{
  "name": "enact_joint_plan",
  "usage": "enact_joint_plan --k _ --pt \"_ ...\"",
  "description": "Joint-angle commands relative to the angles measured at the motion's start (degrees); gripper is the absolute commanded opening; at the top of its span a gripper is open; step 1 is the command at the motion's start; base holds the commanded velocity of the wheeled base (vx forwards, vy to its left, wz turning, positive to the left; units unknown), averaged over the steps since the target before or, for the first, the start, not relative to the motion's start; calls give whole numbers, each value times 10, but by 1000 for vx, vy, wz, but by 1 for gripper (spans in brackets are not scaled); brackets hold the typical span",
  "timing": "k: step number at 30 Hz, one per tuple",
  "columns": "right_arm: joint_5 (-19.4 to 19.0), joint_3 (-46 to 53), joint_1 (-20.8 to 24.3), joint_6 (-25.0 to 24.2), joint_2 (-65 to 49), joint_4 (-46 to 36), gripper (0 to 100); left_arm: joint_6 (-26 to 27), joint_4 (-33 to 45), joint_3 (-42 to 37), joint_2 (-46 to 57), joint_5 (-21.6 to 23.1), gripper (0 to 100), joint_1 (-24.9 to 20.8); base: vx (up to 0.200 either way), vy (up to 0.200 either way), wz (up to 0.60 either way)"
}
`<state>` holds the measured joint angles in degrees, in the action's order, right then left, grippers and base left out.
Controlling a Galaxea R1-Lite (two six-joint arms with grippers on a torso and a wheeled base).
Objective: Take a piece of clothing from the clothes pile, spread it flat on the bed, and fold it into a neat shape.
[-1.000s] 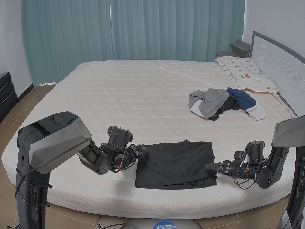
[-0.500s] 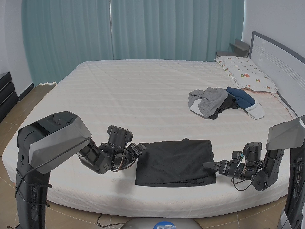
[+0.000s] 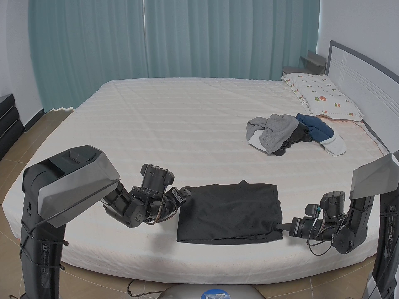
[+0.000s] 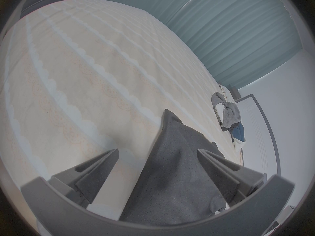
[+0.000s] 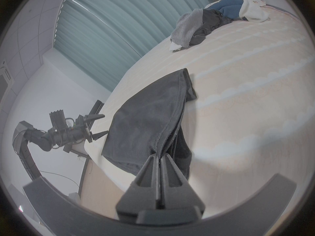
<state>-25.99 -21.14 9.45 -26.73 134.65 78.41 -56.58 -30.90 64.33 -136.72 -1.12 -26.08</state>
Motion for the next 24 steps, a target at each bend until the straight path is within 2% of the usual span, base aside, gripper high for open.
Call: enact_joint_plan --k 1,16,24 --pt "0 19 0 11 -7 0 0 0 0 0 0 0 100 0 0 0 0" --pt "-7 29 -37 64 -3 -1 0 1 0 1 -1 -1 100 0 0 0 0" --pt "-8 33 -36 75 -1 -4 0 1 0 3 -4 0 100 0 0 0 0"
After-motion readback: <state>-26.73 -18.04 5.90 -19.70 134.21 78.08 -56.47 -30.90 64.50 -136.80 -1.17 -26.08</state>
